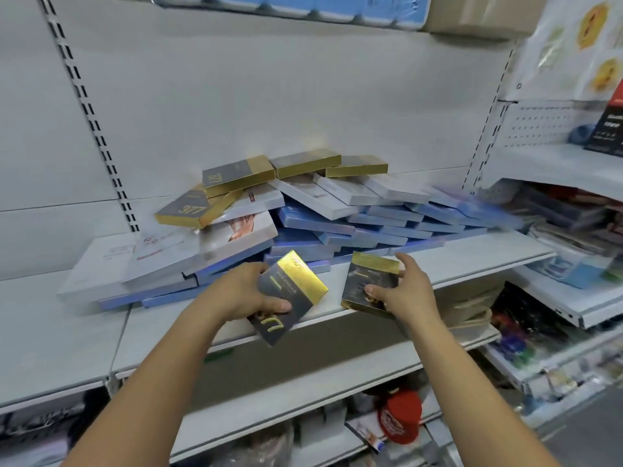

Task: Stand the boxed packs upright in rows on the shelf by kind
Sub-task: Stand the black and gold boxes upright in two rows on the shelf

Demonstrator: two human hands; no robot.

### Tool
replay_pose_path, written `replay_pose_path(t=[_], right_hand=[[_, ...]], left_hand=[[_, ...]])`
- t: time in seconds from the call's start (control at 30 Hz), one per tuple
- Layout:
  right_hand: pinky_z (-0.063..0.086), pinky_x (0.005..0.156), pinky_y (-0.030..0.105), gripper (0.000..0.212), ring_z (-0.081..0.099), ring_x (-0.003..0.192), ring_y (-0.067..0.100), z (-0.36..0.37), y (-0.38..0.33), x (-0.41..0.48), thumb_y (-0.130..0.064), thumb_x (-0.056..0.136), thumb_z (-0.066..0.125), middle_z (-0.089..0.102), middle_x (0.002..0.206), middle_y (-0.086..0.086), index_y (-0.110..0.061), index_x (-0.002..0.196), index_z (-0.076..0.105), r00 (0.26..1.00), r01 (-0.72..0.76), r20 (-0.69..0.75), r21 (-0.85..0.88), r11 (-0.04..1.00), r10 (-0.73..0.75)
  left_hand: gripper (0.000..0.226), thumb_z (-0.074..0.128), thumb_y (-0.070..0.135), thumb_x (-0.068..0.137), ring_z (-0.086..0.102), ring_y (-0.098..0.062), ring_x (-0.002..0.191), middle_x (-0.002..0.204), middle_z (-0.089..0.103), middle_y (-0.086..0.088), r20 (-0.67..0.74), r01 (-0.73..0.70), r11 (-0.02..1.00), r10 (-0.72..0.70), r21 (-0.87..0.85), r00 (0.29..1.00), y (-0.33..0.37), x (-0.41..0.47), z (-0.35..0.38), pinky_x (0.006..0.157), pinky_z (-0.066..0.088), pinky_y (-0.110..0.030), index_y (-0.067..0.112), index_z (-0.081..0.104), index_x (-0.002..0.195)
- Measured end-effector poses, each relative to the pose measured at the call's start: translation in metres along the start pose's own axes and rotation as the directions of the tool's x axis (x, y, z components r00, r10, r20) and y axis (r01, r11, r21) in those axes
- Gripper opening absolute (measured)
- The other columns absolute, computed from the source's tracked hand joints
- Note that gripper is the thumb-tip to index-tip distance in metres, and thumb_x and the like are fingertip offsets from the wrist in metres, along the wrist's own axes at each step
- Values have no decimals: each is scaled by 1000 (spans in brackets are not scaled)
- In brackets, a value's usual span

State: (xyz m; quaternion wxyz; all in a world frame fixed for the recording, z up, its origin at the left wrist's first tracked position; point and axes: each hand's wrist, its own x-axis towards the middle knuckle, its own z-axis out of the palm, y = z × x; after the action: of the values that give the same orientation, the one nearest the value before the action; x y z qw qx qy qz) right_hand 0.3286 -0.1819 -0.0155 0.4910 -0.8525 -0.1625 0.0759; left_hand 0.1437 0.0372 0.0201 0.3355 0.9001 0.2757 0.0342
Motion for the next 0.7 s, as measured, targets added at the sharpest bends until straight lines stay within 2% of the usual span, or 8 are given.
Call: replay_pose_path(t=[0.07, 0.17, 0.3, 0.4, 0.5, 0.53, 0.6, 0.7], right_hand=[[53, 100, 54, 102, 57, 122, 34, 0, 4, 4, -26, 70, 94, 51, 141, 16, -30, 152, 34, 1000, -18, 2, 24, 1000, 18], [51, 102, 49, 107, 55, 125, 37, -4, 14, 3, -35, 67, 95, 47, 146, 20, -26, 151, 29, 998, -64, 1, 79, 995, 64], [50, 100, 49, 101, 57, 122, 37, -8, 20, -5, -36, 70, 93, 55, 140, 21, -19, 148, 31, 998, -55, -7, 115, 992, 57], [45, 105, 49, 100, 54, 128, 37, -11, 13, -13, -28, 74, 92, 55, 144, 19, -19, 153, 32, 997, -73, 33, 208, 975, 68], [43, 107, 50, 92, 55, 129, 36, -14, -5, -24, -21, 77, 89, 56, 145, 16, -19, 154, 40, 991, -124, 98, 357, 926, 95], [48, 105, 48, 85, 62, 122, 33, -14, -13, -29, -18, 76, 88, 62, 138, 15, -19, 150, 45, 986, -142, 134, 413, 900, 95], [57, 89, 42, 71, 73, 100, 27, -10, -30, -39, -11, 76, 86, 75, 113, 11, -19, 140, 57, 972, -169, 227, 502, 848, 59], [56, 71, 37, 52, 78, 85, 23, 19, -60, -60, -5, 78, 82, 81, 94, 6, -23, 123, 62, 919, -189, 391, 550, 814, -50]], left_hand=[[38, 89, 33, 76, 71, -11, 92, 104, 75, 10, -39, -8, 993, 3, -114, 999, -5, -13, 3, 88, 57, -36, 37, 62, 102], [37, 86, 26, 81, 74, -11, 89, 100, 76, 7, -143, -7, 946, -41, -324, 989, -20, -36, 7, 83, 60, -36, 33, 64, 109], [27, 78, 27, 90, 77, -11, 85, 104, 77, 2, -246, -45, 825, -116, -563, 962, -38, -71, 3, 64, 62, -29, 27, 63, 113], [19, 69, 24, 97, 78, -19, 89, 107, 79, -2, -272, -64, 734, -168, -676, 947, -50, -96, -2, 65, 62, -29, 21, 66, 116], [23, 71, 20, 96, 78, -24, 94, 109, 79, -5, -320, -102, 668, -212, -737, 923, -67, -121, -9, 69, 59, -30, 17, 68, 119], [24, 72, 19, 94, 78, -26, 94, 109, 79, -7, -345, -122, 650, -227, -750, 911, -74, -129, -13, 70, 59, -32, 16, 69, 118], [26, 77, 21, 88, 78, -28, 91, 107, 80, -10, -396, -162, 627, -253, -762, 883, -91, -145, -24, 68, 59, -33, 16, 72, 113], [42, 89, 28, 74, 77, -31, 93, 109, 79, -13, -433, -189, 592, -301, -783, 850, -123, -172, -44, 77, 58, -39, 17, 74, 111]])
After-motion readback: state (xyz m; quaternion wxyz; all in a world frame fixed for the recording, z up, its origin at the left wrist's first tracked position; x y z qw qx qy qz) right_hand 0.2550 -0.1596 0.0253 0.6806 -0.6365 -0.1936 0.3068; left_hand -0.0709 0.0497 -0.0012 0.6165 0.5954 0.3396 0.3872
